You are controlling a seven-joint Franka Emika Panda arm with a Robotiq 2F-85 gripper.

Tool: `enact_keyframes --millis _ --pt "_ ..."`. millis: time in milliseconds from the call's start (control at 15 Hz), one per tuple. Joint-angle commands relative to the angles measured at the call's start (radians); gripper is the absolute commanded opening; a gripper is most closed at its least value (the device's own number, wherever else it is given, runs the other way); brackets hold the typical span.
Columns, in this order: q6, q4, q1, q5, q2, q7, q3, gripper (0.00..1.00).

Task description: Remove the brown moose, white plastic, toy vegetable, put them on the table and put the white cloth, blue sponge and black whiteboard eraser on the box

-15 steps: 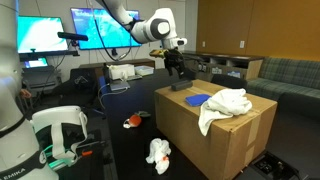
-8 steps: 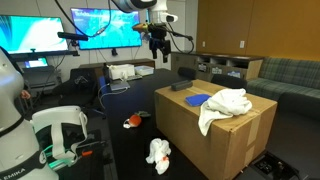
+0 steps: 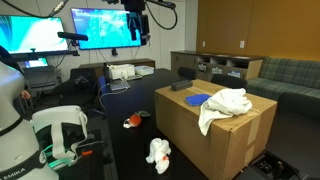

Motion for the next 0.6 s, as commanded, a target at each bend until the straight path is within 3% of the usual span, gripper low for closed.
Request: enact_keyframes --millis 0,267,533 --pt "0.001 -0.103 -0.015 0.034 -0.148 -0.066 -0.044 1.0" --pt "0.045 -0.16 -0.019 0.028 -0.216 -0.094 -0.066 1.0" --pt "-0.001 -0.129 -0.021 0.007 -0.181 -0.063 -0.045 1.0"
